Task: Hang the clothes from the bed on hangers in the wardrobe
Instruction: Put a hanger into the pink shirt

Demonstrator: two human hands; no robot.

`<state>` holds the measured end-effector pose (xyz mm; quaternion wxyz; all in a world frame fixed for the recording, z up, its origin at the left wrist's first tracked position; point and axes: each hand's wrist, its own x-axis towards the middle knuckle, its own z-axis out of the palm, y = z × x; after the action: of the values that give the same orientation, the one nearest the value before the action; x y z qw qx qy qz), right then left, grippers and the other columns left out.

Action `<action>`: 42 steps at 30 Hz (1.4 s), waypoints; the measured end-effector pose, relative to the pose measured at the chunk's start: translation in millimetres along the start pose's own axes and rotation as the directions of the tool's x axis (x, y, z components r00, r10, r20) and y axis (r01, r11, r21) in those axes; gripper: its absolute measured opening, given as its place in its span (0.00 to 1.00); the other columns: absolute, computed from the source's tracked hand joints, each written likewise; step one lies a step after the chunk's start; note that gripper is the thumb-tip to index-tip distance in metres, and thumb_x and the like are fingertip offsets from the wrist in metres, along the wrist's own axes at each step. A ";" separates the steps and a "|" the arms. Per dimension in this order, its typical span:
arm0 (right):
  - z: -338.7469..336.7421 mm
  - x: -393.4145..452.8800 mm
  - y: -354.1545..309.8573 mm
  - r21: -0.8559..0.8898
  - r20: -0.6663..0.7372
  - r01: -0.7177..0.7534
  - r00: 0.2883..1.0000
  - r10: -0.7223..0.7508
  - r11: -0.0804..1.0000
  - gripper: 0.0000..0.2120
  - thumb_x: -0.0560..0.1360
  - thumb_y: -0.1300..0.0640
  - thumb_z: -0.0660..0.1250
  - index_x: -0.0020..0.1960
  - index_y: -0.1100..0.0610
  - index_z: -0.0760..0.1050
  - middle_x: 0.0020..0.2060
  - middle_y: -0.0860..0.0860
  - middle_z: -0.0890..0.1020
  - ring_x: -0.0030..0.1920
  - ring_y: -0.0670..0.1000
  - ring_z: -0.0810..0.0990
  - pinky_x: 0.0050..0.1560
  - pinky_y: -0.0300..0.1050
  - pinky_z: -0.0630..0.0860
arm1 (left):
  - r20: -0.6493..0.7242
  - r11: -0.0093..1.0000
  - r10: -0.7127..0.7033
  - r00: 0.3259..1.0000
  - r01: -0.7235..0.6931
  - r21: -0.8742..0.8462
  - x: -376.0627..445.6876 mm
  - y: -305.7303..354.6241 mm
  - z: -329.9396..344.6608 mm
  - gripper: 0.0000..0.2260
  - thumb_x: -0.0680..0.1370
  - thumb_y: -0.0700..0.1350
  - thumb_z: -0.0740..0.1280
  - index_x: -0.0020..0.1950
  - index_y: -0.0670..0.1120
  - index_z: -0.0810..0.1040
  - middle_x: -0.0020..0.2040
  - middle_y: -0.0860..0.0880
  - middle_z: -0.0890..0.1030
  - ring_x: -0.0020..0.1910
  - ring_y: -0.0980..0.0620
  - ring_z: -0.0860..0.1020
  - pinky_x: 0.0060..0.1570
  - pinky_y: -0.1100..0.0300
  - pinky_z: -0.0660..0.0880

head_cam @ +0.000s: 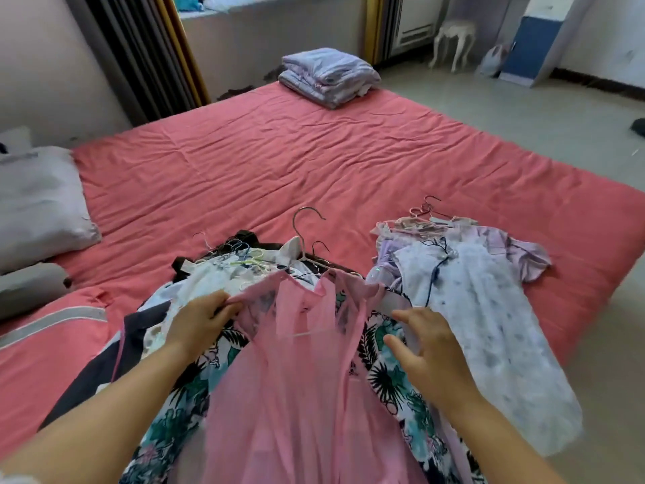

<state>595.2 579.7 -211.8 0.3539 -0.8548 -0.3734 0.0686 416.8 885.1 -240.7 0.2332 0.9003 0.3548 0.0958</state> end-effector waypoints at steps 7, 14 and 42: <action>44.1 38.1 35.8 0.041 0.141 -0.048 0.989 0.042 0.998 0.16 0.72 0.57 0.71 0.59 0.56 0.77 0.54 0.50 0.78 0.57 0.49 0.73 0.59 0.37 0.64 | 0.105 0.947 -0.238 0.966 0.207 0.245 46.6 -23.1 60.9 0.08 0.77 0.52 0.65 0.45 0.48 0.76 0.46 0.45 0.75 0.52 0.41 0.74 0.44 0.51 0.70; 53.1 56.0 36.2 0.087 0.155 -0.070 0.986 0.056 0.994 0.14 0.72 0.57 0.71 0.57 0.57 0.78 0.52 0.51 0.80 0.55 0.49 0.74 0.56 0.37 0.64 | 0.064 0.937 -0.273 0.960 0.251 0.245 31.0 3.3 73.4 0.17 0.78 0.51 0.64 0.64 0.45 0.74 0.62 0.44 0.73 0.60 0.43 0.72 0.57 0.48 0.68; -5.7 -304.1 -132.1 -0.240 -0.124 -0.426 0.905 0.408 0.872 0.27 0.69 0.42 0.57 0.63 0.54 0.74 0.56 0.48 0.78 0.59 0.50 0.73 0.59 0.41 0.68 | 0.504 0.751 0.486 0.714 -0.636 0.178 -246.6 74.5 -48.7 0.18 0.80 0.58 0.56 0.69 0.57 0.67 0.64 0.58 0.73 0.61 0.57 0.73 0.53 0.61 0.72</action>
<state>302.9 429.9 -165.6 0.2274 -0.9561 -0.1736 0.0639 264.6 686.0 -163.7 0.1052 0.9895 0.0106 -0.0989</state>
